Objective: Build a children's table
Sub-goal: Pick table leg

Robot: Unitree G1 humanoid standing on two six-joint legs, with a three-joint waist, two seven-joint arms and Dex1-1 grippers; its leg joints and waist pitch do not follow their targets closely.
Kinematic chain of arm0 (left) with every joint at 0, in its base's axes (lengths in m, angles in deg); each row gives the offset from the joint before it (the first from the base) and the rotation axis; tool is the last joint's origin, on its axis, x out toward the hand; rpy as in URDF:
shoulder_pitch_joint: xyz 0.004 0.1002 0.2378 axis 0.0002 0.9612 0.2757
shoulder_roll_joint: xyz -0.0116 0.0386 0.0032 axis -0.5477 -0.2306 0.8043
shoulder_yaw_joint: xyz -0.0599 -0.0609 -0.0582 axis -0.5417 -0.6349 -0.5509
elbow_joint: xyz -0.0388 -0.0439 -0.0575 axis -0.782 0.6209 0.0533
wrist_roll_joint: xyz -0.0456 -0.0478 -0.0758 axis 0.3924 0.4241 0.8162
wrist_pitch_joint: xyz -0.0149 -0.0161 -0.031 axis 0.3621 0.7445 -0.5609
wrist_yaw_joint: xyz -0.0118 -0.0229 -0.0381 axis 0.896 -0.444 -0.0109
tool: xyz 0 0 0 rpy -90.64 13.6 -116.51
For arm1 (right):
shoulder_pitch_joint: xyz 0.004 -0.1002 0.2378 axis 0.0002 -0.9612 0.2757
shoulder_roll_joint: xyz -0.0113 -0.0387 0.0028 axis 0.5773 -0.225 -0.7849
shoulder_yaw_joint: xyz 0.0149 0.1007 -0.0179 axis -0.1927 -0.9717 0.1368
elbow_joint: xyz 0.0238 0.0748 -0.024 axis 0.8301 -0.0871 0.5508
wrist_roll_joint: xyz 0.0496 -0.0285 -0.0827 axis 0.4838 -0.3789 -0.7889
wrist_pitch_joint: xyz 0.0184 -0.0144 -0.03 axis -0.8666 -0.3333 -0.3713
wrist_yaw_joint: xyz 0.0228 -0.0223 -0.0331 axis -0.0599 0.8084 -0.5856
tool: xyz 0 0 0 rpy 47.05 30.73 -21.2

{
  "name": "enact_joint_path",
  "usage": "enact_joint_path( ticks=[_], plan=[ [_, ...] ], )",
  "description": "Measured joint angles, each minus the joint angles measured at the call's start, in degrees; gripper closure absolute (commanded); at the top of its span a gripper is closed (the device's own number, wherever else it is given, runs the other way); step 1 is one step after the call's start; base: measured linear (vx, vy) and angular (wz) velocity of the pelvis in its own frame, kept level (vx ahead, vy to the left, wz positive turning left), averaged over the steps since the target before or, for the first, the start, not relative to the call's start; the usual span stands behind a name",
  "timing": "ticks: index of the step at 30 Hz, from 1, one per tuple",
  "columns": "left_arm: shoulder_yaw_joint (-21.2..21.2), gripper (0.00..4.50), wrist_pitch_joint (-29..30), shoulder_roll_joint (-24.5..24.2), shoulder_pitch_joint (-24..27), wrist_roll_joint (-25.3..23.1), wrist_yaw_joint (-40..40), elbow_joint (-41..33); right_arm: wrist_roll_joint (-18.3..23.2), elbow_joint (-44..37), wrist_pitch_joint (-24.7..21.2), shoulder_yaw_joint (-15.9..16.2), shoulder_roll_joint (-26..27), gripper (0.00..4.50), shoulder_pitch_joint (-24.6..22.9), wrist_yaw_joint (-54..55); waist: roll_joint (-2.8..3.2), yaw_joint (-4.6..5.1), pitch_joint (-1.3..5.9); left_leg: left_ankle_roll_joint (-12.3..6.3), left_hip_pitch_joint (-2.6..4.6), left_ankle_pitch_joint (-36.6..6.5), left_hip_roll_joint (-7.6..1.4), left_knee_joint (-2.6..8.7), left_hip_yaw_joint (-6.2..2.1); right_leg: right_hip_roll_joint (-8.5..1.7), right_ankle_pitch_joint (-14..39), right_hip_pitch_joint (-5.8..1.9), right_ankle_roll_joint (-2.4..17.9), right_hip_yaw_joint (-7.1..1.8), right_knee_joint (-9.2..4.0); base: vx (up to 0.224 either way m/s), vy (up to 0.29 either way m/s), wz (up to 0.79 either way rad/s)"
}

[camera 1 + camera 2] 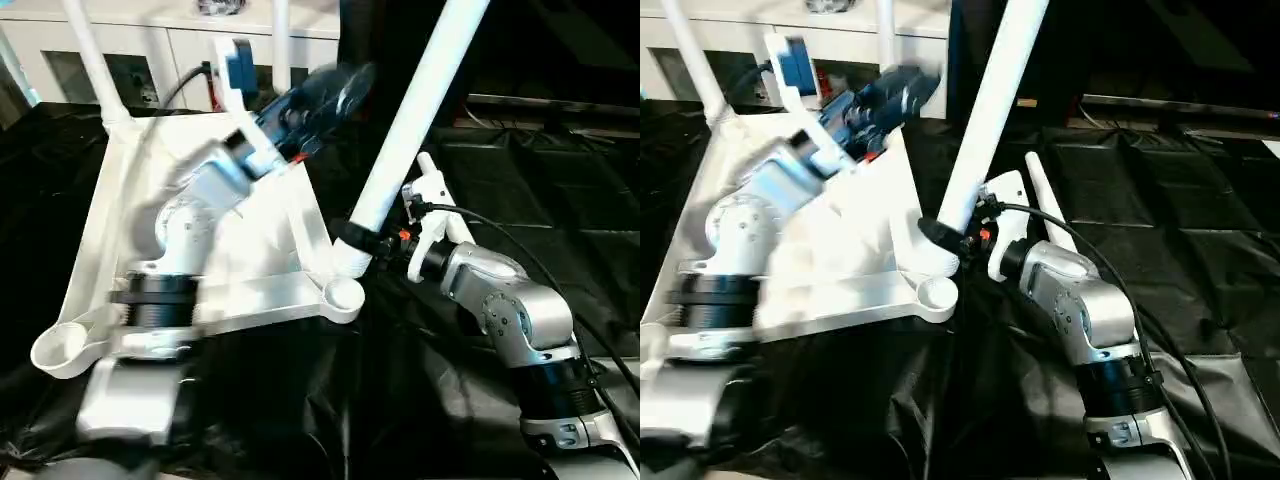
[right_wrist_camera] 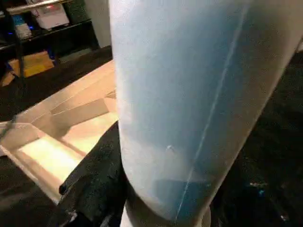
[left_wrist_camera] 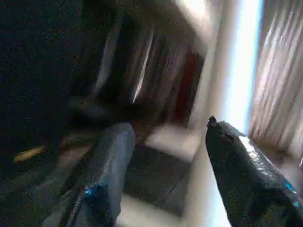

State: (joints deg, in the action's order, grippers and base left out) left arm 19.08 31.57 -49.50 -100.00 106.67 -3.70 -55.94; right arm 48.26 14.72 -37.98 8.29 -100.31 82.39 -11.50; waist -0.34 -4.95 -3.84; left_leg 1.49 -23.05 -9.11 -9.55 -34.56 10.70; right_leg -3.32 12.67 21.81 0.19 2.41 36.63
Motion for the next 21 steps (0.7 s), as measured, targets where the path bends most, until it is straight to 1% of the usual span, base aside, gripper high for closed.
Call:
enact_joint_path(
  ticks=[2, 3, 5, 7, 9, 12, 13, 15, 16, 17, 21],
  plan=[
    [5.38, 1.66, -3.23, -4.47, 3.55, -6.28, -2.38, 0.34, -1.51, 0.35, 1.02, 0.31, -0.45, 2.61, -0.15, 0.77, 0.00, 0.08, 0.00, 0.01, -0.01, 0.00, -0.01, 0.04, 0.02, 0.00, 0.01, 0.02, -0.02, 0.01, -0.01, 0.000, 0.000, 0.00],
    [9.36, 1.66, -5.93, -8.16, 6.50, -10.53, -4.97, 0.48, -2.29, 0.83, 1.47, 0.46, -0.52, 2.61, -0.27, 1.61, 0.01, 0.09, 0.00, 0.01, 0.00, 0.00, -0.01, 0.08, 0.02, 0.00, 0.03, 0.03, -0.06, 0.00, -0.03, 0.000, 0.000, 0.00],
    [13.45, 1.66, -8.25, -12.26, 10.64, -14.48, -8.19, 0.63, -3.28, 2.07, 2.11, 0.37, -0.80, 2.61, -0.62, 2.66, 0.00, 0.21, 0.00, 0.02, -0.02, 0.01, -0.01, 0.11, 0.03, 0.01, 0.04, 0.08, -0.08, 0.01, -0.03, 0.000, 0.000, 0.00],
    [16.18, 1.66, -9.12, -14.66, 13.82, -16.43, -11.13, 0.58, -4.10, 3.23, 2.13, 0.34, -1.00, 2.61, -1.20, 3.83, 0.02, 0.09, -0.02, 0.03, -0.06, 0.01, -0.01, 0.12, 0.04, 0.01, 0.05, 0.11, -0.08, 0.02, -0.03, 0.000, 0.000, 0.00],
    [16.97, 1.66, -9.05, -15.47, 14.70, -16.55, -13.17, -0.22, -4.41, 3.70, 2.13, 0.44, -0.57, 2.61, -1.20, 4.50, 0.03, -0.19, -0.03, 0.02, -0.07, 0.01, -0.01, 0.11, 0.09, -0.01, 0.05, 0.12, -0.08, 0.01, -0.03, 0.000, 0.000, 0.00],
    [17.99, 1.66, -9.20, -15.98, 15.15, -16.23, -15.14, -2.41, -4.64, 3.71, 2.14, 0.46, 0.12, 2.61, -1.20, 4.79, 0.03, -0.11, -0.03, 0.02, 0.02, 0.01, -0.01, 0.11, 0.24, -0.04, 0.04, 0.11, -0.06, -0.10, 0.02, 0.000, 0.000, 0.00],
    [18.54, 1.83, -9.41, -15.97, 15.18, -16.65, -15.12, -2.29, -4.64, 3.69, 2.14, 0.46, 0.23, 2.61, -1.21, 4.83, 0.03, -0.02, -0.03, 0.02, 0.05, 0.01, -0.01, 0.10, 0.27, -0.04, 0.04, 0.12, -0.06, -0.13, 0.05, 0.000, 0.000, 0.00],
    [19.74, 1.83, -10.18, -15.91, 15.07, -18.26, -14.98, -0.55, -4.65, 3.66, 2.14, 0.49, 0.26, 2.61, -1.28, 4.88, 0.03, 0.13, -0.03, 0.02, 0.08, 0.01, -0.04, 0.11, 0.28, -0.04, 0.03, 0.13, -0.06, -0.13, 0.10, 0.000, 0.000, 0.00],
    [20.17, 2.04, -10.31, -15.90, 14.95, -19.06, -14.96, 0.55, -4.67, 3.58, 2.14, 0.53, 0.27, 2.61, -1.39, 4.88, 0.03, 0.18, -0.03, 0.02, 0.10, 0.01, -0.05, 0.11, 0.28, -0.04, 0.03, 0.13, -0.06, -0.12, 0.13, 0.000, 0.000, 0.00],
    [20.34, 2.12, -10.56, -15.82, 14.89, -19.75, -14.97, 1.63, -4.69, 3.51, 2.19, 0.57, 0.31, 2.61, -1.59, 4.89, 0.03, 0.19, -0.03, 0.03, 0.10, 0.01, -0.06, 0.11, 0.29, -0.04, 0.03, 0.15, -0.06, -0.11, 0.16, 0.000, 0.000, 0.00],
    [20.83, 2.30, -10.29, -15.78, 14.73, -20.96, -15.75, 3.52, -5.67, 3.50, 2.29, 1.19, 0.75, 2.61, -2.99, 5.10, 0.04, 0.21, -0.03, 0.03, 0.09, 0.01, -0.09, 0.12, 0.33, -0.03, 0.03, 0.17, -0.06, -0.12, 0.16, 0.000, 0.000, 0.00]
  ],
)
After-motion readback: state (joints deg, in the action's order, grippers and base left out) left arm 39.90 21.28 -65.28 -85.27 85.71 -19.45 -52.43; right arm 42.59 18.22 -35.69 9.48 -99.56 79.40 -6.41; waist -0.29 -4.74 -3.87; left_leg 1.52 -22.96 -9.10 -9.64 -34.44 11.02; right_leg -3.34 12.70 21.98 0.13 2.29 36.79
